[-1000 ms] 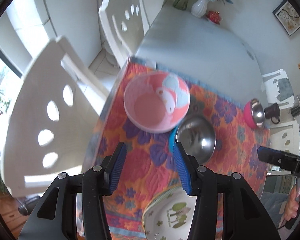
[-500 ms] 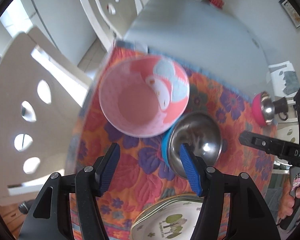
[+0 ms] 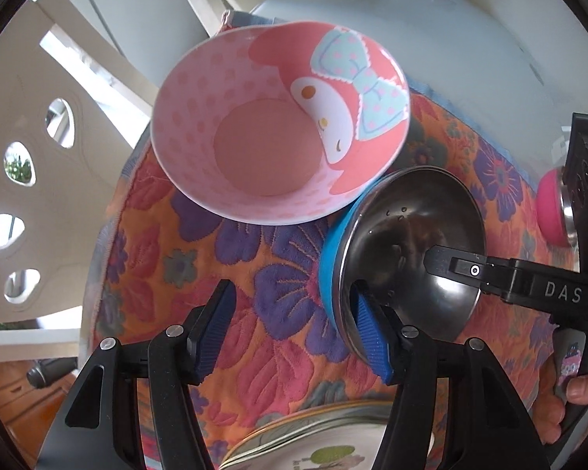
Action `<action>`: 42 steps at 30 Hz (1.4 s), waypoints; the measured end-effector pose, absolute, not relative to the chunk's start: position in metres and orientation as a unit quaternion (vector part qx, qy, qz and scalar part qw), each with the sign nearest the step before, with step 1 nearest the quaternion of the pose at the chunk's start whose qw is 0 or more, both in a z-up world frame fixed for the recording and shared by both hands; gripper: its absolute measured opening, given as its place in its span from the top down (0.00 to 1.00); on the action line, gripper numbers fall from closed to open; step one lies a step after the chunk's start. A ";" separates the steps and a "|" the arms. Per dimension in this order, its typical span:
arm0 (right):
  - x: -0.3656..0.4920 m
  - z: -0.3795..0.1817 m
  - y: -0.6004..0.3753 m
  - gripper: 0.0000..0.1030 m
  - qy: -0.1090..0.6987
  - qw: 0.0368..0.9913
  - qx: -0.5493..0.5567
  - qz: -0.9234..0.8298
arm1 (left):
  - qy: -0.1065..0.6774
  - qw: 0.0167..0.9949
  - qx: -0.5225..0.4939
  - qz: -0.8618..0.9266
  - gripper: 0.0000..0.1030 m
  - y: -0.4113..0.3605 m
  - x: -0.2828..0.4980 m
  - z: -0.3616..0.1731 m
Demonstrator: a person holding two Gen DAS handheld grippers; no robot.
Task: Organize plates and bowls
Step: 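Move the left tool to the blue steel bowl rim and close it, then lift the blue steel bowl with the left tool toward the pink bowl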
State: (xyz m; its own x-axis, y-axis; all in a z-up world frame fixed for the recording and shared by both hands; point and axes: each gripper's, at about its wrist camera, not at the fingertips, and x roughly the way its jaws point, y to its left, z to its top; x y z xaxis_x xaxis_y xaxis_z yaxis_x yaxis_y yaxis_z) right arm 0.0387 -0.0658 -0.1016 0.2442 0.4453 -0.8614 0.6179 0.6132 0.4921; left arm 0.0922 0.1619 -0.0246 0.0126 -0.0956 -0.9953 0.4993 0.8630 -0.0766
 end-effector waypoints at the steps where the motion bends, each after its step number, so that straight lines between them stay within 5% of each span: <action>1: 0.038 -0.102 -0.067 0.45 0.611 0.659 0.433 -0.067 | 0.669 0.697 0.150 -0.210 0.44 0.161 0.093 -0.026; 8: 0.044 -0.105 -0.070 0.49 0.612 0.667 0.420 -0.065 | 0.680 0.690 0.138 -0.206 0.57 0.159 0.090 -0.038; 18: 0.049 -0.111 -0.061 0.72 0.614 0.671 0.410 -0.074 | 0.691 0.677 0.115 -0.227 0.86 0.157 0.082 -0.050; 22: 0.047 -0.113 -0.056 0.79 0.612 0.671 0.414 -0.069 | 0.686 0.679 0.124 -0.231 0.87 0.151 0.077 -0.050; 42: 0.017 -0.058 -0.057 0.79 0.581 0.695 0.413 -0.091 | 0.672 0.686 0.095 -0.260 0.87 0.141 0.073 -0.009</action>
State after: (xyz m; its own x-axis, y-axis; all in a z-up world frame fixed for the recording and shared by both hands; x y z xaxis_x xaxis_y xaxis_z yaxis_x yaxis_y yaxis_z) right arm 0.0171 -0.0570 -0.0583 0.3073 0.3529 -0.8838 0.6069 0.6427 0.4676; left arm 0.0734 0.1409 -0.0092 -0.0395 -0.2286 -0.9727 0.4850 0.8467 -0.2187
